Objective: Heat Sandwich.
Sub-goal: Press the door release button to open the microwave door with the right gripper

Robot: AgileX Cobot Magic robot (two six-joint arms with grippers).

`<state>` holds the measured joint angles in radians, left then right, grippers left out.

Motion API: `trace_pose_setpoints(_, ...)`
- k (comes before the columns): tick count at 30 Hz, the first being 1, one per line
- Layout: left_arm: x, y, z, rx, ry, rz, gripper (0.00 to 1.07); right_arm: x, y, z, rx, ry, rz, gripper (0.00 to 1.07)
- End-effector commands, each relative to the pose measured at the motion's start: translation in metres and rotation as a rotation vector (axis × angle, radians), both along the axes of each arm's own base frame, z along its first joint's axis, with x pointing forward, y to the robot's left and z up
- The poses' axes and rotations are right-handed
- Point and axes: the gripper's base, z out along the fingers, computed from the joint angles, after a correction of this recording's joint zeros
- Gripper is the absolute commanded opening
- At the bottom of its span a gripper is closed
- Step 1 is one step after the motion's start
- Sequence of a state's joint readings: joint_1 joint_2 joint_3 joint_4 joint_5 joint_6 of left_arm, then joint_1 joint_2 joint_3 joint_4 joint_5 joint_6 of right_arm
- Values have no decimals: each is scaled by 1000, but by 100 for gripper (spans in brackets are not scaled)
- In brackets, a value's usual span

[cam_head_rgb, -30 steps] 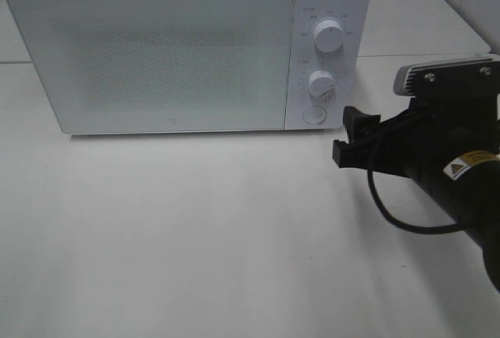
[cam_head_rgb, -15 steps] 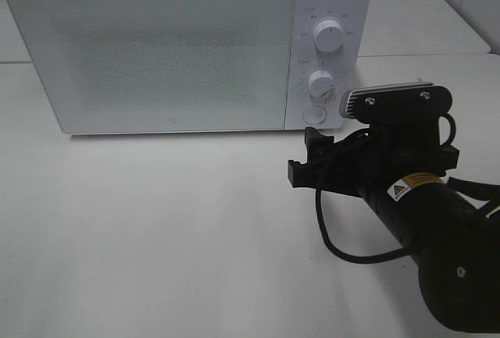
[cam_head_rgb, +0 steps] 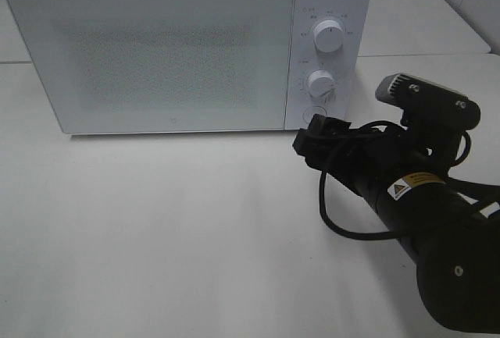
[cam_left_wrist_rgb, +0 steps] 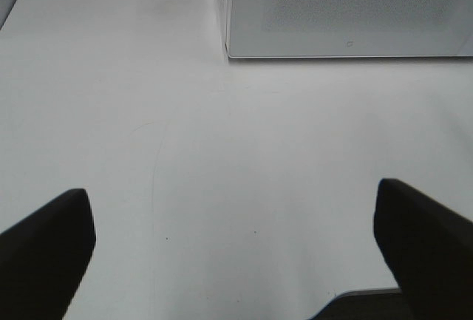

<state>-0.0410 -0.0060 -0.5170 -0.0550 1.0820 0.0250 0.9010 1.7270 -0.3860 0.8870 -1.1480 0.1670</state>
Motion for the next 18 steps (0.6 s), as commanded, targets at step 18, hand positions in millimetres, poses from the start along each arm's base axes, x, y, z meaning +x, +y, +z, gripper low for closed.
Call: trace_pose_setpoints(18,-1,-1,0,-6,-22,-2,97,1,2,1,1017,118,-315,53)
